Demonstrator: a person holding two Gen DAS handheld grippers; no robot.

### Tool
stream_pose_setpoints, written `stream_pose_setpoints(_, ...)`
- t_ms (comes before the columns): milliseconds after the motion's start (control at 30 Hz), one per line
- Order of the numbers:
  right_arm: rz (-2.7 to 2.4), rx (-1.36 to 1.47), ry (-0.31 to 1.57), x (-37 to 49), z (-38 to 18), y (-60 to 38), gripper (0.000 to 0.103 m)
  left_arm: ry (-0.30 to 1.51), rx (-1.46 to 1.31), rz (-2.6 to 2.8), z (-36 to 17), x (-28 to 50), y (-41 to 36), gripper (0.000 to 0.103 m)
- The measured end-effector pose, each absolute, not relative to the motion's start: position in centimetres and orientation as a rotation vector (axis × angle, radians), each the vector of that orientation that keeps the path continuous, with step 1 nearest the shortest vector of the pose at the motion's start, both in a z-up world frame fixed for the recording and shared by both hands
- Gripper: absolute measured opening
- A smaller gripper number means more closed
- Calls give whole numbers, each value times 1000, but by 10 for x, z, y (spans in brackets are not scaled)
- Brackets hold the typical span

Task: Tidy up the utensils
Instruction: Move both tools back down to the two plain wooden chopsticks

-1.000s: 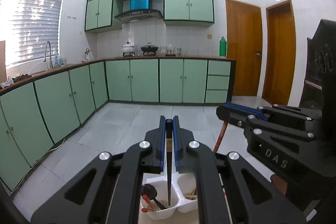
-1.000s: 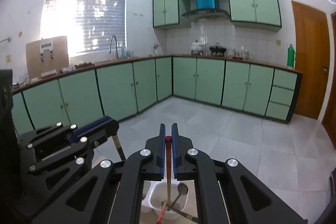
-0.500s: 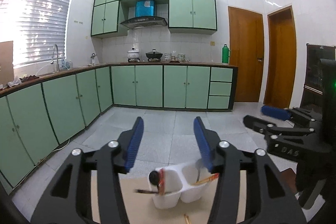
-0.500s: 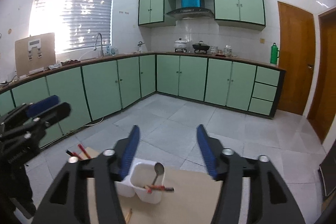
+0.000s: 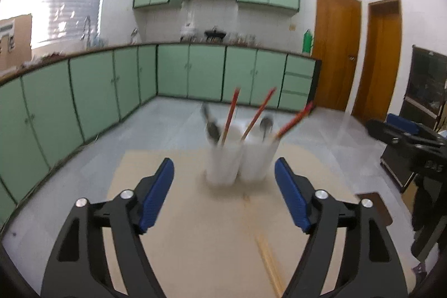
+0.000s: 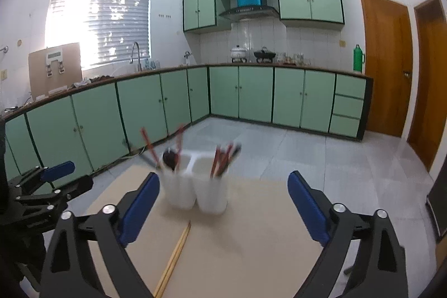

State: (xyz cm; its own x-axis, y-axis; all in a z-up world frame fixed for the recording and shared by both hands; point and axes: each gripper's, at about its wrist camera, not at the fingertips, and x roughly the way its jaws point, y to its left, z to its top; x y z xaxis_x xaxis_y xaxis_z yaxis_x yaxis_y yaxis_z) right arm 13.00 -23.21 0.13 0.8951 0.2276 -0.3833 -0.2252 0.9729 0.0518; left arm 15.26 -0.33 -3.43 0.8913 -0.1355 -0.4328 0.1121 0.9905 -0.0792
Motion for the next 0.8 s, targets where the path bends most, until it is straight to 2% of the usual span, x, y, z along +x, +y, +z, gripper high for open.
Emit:
stream_pose_setpoints(233,235,41,524,106,-53,-229,97,595,-72,-105,-88,135,12,85)
stream_pose_setpoints(500,217,40,651,91,-107,-212,97,725,-43,-57,-142,126,15,86)
stream_pose_setpoints(800,224,34,746,79,-141,-195,96,822,-54,-25,-173,121,19,86)
